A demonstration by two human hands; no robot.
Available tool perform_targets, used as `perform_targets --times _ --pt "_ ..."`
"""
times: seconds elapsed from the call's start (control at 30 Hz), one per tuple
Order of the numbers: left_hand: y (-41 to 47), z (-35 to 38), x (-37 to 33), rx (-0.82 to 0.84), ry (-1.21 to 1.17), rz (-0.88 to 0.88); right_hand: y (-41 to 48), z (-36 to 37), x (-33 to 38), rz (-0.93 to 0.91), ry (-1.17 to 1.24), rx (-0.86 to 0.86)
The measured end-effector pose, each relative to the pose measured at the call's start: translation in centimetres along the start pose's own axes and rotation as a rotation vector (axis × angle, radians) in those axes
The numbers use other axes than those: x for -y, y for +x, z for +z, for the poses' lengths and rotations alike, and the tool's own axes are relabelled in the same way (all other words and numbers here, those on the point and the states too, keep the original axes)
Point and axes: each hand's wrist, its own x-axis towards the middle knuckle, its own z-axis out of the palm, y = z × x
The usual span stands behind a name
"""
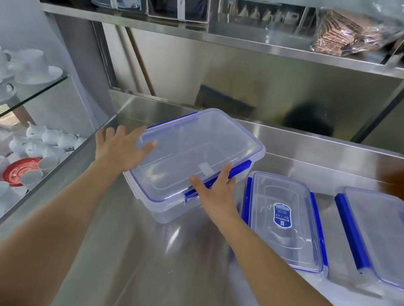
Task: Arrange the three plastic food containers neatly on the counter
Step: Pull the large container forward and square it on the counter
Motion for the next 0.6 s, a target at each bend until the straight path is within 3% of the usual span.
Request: perform_targets --times 0.1,0.27,0.4,0.6 --pt "-1.1 -0.2 0.3 0.000 0.003 -0.029 0.2 -0.6 -0.2 -0.003 0.055 0.039" --pt "-2.4 -0.8 0.5 0.197 -0.362 -0.083 0.8 -0.7 0.3 0.059 0.193 0.074" --pt "-3.7 -2.0 1.4 0.281 -0.310 -0.024 1.1 -1.1 0.3 0.071 0.147 0.028" --pt "-5.9 -3.8 2.4 0.568 -0.200 0.048 1.5 -2.5 1.2 0.029 0.069 0.097"
